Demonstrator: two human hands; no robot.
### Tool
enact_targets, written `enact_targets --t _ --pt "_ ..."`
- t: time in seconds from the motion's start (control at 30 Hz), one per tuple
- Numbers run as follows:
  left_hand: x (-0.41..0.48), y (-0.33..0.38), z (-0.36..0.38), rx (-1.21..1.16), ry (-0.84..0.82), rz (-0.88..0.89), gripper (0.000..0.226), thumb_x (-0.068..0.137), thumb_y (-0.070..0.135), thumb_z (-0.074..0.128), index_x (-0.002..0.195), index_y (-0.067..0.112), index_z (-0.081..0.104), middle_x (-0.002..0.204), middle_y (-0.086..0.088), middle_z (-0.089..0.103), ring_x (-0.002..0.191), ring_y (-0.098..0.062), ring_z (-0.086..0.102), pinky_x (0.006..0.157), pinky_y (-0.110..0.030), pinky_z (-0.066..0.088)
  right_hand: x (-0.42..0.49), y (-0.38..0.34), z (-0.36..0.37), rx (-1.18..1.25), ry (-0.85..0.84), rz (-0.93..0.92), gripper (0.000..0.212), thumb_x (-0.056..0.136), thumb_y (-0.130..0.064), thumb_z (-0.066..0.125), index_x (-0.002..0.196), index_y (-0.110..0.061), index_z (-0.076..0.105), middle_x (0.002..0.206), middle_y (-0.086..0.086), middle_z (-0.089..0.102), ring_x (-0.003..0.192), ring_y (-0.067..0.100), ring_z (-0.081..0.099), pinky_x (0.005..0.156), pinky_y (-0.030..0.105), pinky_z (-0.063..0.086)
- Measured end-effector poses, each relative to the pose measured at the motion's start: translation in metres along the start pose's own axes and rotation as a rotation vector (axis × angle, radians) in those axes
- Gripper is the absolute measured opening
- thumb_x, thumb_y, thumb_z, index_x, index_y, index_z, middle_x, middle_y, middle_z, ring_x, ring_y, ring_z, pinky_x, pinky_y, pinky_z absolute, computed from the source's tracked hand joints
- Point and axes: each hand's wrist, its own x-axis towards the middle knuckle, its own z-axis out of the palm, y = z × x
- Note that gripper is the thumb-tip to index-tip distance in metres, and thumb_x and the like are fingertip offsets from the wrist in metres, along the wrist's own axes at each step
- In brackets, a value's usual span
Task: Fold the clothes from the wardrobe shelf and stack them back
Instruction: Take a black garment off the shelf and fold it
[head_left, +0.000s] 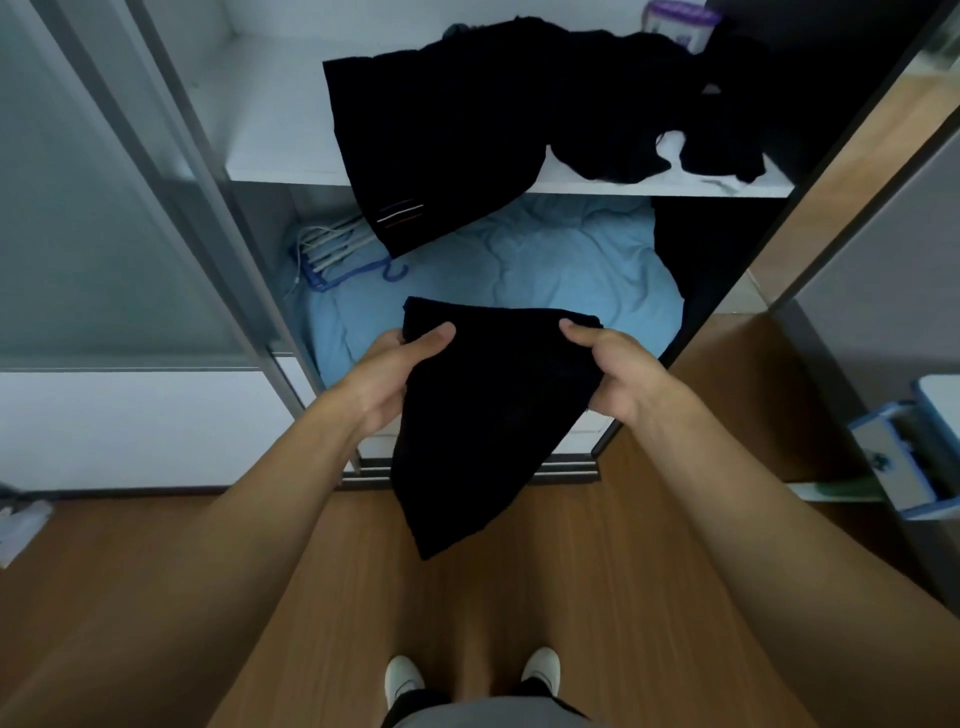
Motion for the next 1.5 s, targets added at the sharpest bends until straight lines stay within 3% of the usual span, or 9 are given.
enact_targets --t 0.1,0.23,0.47,0.67,0.8,0.97,1.1,1.27,1.5 --pt "0.007 0.002 0.015 0.075 0.263 0.039 0.025 0.095 0.033 0.067 0.101 0.009 0.072 0.09 -0.009 0.078 0.077 -0.021 0.075 0.061 -0.026 0.057 -0.001 -0.009 -0.001 0.062 -0.034 0.104 0.017 0.096 -0.023 0.063 0.099 -0.008 0.071 0.088 0.009 0.077 0.069 0.023 0.075 0.055 0.032 0.059" --pt "0.015 0.012 0.026 -0.007 0.379 -0.033 0.021 0.096 0.031 0.066 0.095 0.01 0.069 0.07 -0.002 0.075 0.061 -0.016 0.072 0.052 -0.025 0.055 0.0 0.005 -0.013 -0.182 -0.108 -0.136 0.027 0.093 -0.027 0.069 0.114 -0.01 0.071 0.107 0.003 0.076 0.097 0.017 0.072 0.08 0.03 0.058" --pt "-0.004 -0.002 0.001 -0.158 -0.031 -0.005 0.035 0.095 0.025 0.063 0.125 0.008 0.06 0.107 -0.007 0.073 0.097 -0.02 0.071 0.078 -0.03 0.057 -0.002 0.021 -0.015 -0.014 -0.008 -0.08 0.014 0.096 -0.009 0.063 0.105 -0.002 0.071 0.102 0.012 0.077 0.087 0.022 0.075 0.068 0.029 0.061" --pt "0.008 0.0 0.016 0.009 0.243 0.01 0.02 0.096 0.016 0.063 0.111 0.004 0.068 0.087 -0.008 0.077 0.078 -0.022 0.075 0.062 -0.03 0.058 -0.008 0.017 -0.009 -0.218 0.011 -0.256 0.024 0.096 -0.028 0.065 0.112 -0.011 0.07 0.098 0.003 0.077 0.087 0.017 0.074 0.073 0.025 0.059" --pt "0.005 -0.01 0.011 -0.041 0.188 -0.104 0.026 0.096 0.028 0.059 0.086 0.016 0.081 0.089 -0.004 0.078 0.079 -0.018 0.075 0.062 -0.026 0.058 -0.01 0.033 -0.013 -0.402 0.029 -0.324 0.023 0.097 -0.024 0.065 0.115 -0.01 0.07 0.103 0.003 0.076 0.092 0.013 0.074 0.076 0.018 0.057" --pt "-0.009 -0.036 -0.013 -0.056 -0.061 -0.058 0.034 0.098 0.021 0.055 0.129 0.009 0.062 0.118 -0.009 0.071 0.107 -0.021 0.069 0.083 -0.03 0.057 -0.005 0.04 -0.014 -0.127 0.123 -0.121 0.022 0.098 -0.01 0.06 0.114 0.002 0.067 0.105 0.014 0.074 0.09 0.027 0.073 0.079 0.034 0.061" --pt "-0.005 -0.045 -0.005 0.105 0.171 -0.044 0.031 0.093 0.004 0.061 0.124 -0.001 0.062 0.101 -0.01 0.076 0.092 -0.022 0.074 0.072 -0.027 0.058 -0.003 0.044 -0.01 0.015 0.072 -0.045 0.017 0.098 -0.015 0.06 0.106 -0.004 0.069 0.088 0.007 0.073 0.071 0.019 0.072 0.059 0.028 0.059" --pt "0.011 -0.035 0.011 0.079 0.401 -0.076 0.006 0.085 0.001 0.065 0.088 0.004 0.069 0.069 -0.007 0.073 0.066 -0.022 0.072 0.059 -0.029 0.057 -0.002 0.051 -0.016 -0.429 0.041 -0.234 0.023 0.092 -0.013 0.068 0.114 -0.005 0.069 0.105 0.01 0.075 0.091 0.02 0.073 0.082 0.032 0.059" --pt "0.006 -0.025 -0.01 0.172 0.273 0.004 0.061 0.08 0.022 0.077 0.137 0.023 0.053 0.113 -0.005 0.07 0.094 -0.016 0.074 0.072 -0.025 0.057 -0.004 0.044 -0.003 -0.039 0.077 -0.14 0.018 0.096 -0.001 0.057 0.112 0.003 0.065 0.095 0.014 0.07 0.082 0.024 0.069 0.073 0.034 0.061"
